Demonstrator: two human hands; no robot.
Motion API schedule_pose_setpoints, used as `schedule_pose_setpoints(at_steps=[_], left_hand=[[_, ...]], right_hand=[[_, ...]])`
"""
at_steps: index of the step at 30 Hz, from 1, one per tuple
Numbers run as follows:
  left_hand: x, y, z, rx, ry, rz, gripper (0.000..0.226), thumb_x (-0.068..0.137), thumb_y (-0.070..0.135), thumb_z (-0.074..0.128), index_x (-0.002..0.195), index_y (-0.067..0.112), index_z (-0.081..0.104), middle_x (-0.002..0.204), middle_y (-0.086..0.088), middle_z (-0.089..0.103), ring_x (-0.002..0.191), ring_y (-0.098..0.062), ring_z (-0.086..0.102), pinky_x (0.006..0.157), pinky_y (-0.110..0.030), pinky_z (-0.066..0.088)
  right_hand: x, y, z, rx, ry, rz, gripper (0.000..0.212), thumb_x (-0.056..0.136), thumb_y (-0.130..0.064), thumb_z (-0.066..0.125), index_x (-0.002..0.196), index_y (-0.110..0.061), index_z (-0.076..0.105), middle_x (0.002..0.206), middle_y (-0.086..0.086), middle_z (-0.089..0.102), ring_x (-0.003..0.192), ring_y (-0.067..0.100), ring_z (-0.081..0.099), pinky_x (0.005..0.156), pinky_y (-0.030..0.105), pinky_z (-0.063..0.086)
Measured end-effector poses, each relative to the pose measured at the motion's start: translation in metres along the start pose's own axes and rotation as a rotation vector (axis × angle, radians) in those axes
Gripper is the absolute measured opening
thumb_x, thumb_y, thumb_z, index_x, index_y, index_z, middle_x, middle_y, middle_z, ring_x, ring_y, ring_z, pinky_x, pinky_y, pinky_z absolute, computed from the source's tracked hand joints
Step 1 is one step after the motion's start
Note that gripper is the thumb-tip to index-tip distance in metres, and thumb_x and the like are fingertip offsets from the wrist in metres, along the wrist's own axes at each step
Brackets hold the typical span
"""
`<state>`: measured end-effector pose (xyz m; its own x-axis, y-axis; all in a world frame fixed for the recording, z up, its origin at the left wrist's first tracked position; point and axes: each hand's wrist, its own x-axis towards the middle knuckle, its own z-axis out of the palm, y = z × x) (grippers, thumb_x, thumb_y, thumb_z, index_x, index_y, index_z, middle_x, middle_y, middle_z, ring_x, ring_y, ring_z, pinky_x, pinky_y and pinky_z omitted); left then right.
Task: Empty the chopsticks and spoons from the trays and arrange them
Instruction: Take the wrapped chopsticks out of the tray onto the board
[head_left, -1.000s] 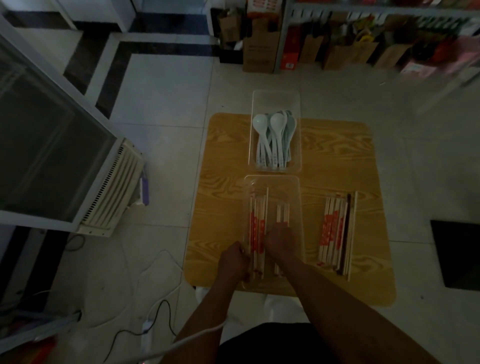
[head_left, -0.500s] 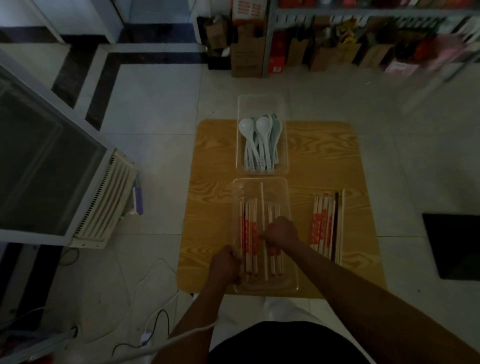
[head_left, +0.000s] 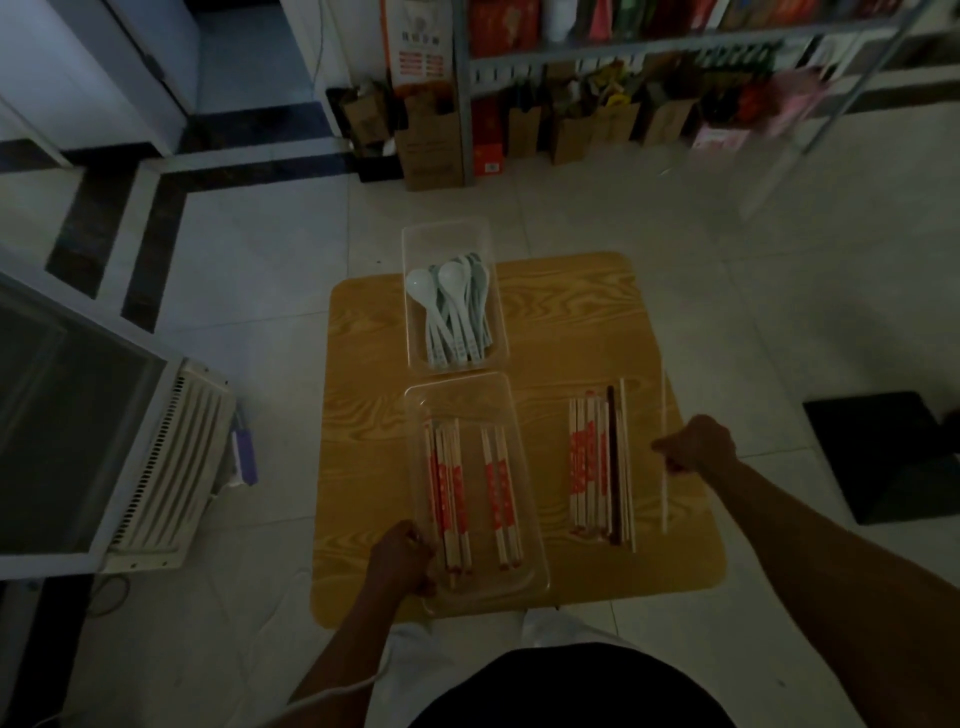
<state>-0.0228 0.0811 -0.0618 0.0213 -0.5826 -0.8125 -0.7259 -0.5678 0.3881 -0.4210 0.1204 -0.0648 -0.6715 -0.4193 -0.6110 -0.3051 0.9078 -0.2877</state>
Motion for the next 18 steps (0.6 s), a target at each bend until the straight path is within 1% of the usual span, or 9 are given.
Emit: schedule_pose_setpoints(at_steps=[2, 4, 5, 8, 10, 12, 14, 15, 18], left_hand=[[0.002, 0.0, 0.0, -0.006, 0.006, 0.0, 0.012, 0.091, 0.015, 0.062, 0.087, 0.013, 0.051, 0.09, -0.019, 0.064, 0.052, -0.027, 0.068, 0.054, -0.04, 0.059], [0.002, 0.0, 0.0, 0.013, 0.008, -0.012, 0.014, 0.09, 0.013, 0.064, 0.086, 0.013, 0.051, 0.086, -0.019, 0.066, 0.057, -0.031, 0.069, 0.057, -0.043, 0.06], [0.002, 0.0, 0.0, 0.019, 0.008, -0.018, 0.015, 0.088, 0.012, 0.066, 0.084, 0.014, 0.051, 0.085, -0.019, 0.067, 0.062, -0.033, 0.07, 0.06, -0.045, 0.06], [0.003, 0.0, -0.001, 0.037, 0.005, -0.034, 0.019, 0.085, 0.007, 0.067, 0.084, 0.016, 0.05, 0.086, -0.02, 0.067, 0.072, -0.036, 0.071, 0.067, -0.05, 0.059], [0.002, 0.001, -0.001, 0.044, 0.016, -0.038, 0.018, 0.086, 0.007, 0.066, 0.084, 0.016, 0.051, 0.087, -0.02, 0.067, 0.071, -0.037, 0.071, 0.067, -0.051, 0.059], [0.001, 0.002, 0.0, 0.038, 0.025, -0.039, 0.017, 0.088, 0.008, 0.065, 0.083, 0.015, 0.05, 0.088, -0.021, 0.067, 0.07, -0.037, 0.071, 0.066, -0.05, 0.059], [0.001, 0.001, 0.002, 0.037, 0.03, -0.029, 0.016, 0.09, 0.01, 0.062, 0.083, 0.016, 0.05, 0.089, -0.021, 0.067, 0.068, -0.036, 0.071, 0.065, -0.048, 0.06], [0.001, 0.001, 0.002, 0.036, 0.033, -0.018, 0.015, 0.091, 0.01, 0.062, 0.084, 0.016, 0.05, 0.088, -0.021, 0.067, 0.065, -0.034, 0.071, 0.064, -0.047, 0.06], [0.001, -0.001, 0.003, 0.033, 0.032, -0.005, 0.012, 0.092, 0.011, 0.06, 0.085, 0.015, 0.051, 0.086, -0.021, 0.067, 0.059, -0.031, 0.07, 0.061, -0.045, 0.06]], right_hand=[[0.005, 0.02, 0.008, -0.028, -0.036, 0.037, 0.032, 0.078, -0.032, 0.08, 0.069, -0.002, 0.069, 0.057, 0.006, 0.067, 0.05, 0.017, 0.064, 0.053, 0.024, 0.049], [0.006, 0.028, 0.02, -0.039, -0.094, 0.051, 0.031, 0.077, -0.03, 0.08, 0.079, -0.002, 0.068, 0.064, 0.008, 0.069, 0.058, 0.02, 0.067, 0.06, 0.028, 0.055], [0.004, 0.03, 0.026, -0.031, -0.113, 0.049, 0.029, 0.077, -0.029, 0.08, 0.08, -0.003, 0.067, 0.067, 0.008, 0.07, 0.06, 0.02, 0.068, 0.06, 0.028, 0.055], [0.0, 0.027, 0.038, -0.015, -0.093, 0.021, 0.027, 0.078, -0.027, 0.078, 0.078, -0.003, 0.066, 0.071, 0.01, 0.07, 0.058, 0.019, 0.063, 0.052, 0.024, 0.044], [0.001, 0.02, 0.042, -0.002, -0.048, 0.003, 0.022, 0.078, -0.021, 0.074, 0.079, 0.0, 0.067, 0.071, 0.011, 0.068, 0.058, 0.02, 0.062, 0.051, 0.024, 0.046], [0.001, 0.011, 0.046, -0.001, -0.001, 0.002, 0.017, 0.078, -0.013, 0.069, 0.085, 0.003, 0.067, 0.085, 0.016, 0.07, 0.07, 0.027, 0.067, 0.063, 0.031, 0.056], [-0.002, 0.004, 0.049, -0.009, 0.036, 0.016, 0.019, 0.082, -0.009, 0.066, 0.094, 0.005, 0.066, 0.1, 0.021, 0.068, 0.089, 0.034, 0.068, 0.074, 0.036, 0.056], [-0.003, 0.001, 0.05, -0.007, 0.044, 0.02, 0.019, 0.084, -0.008, 0.065, 0.096, 0.006, 0.065, 0.103, 0.022, 0.067, 0.094, 0.036, 0.067, 0.075, 0.036, 0.055], [-0.003, 0.001, 0.053, 0.005, 0.069, 0.025, 0.018, 0.086, -0.007, 0.062, 0.097, 0.007, 0.067, 0.106, 0.024, 0.067, 0.097, 0.037, 0.066, 0.075, 0.036, 0.054]])
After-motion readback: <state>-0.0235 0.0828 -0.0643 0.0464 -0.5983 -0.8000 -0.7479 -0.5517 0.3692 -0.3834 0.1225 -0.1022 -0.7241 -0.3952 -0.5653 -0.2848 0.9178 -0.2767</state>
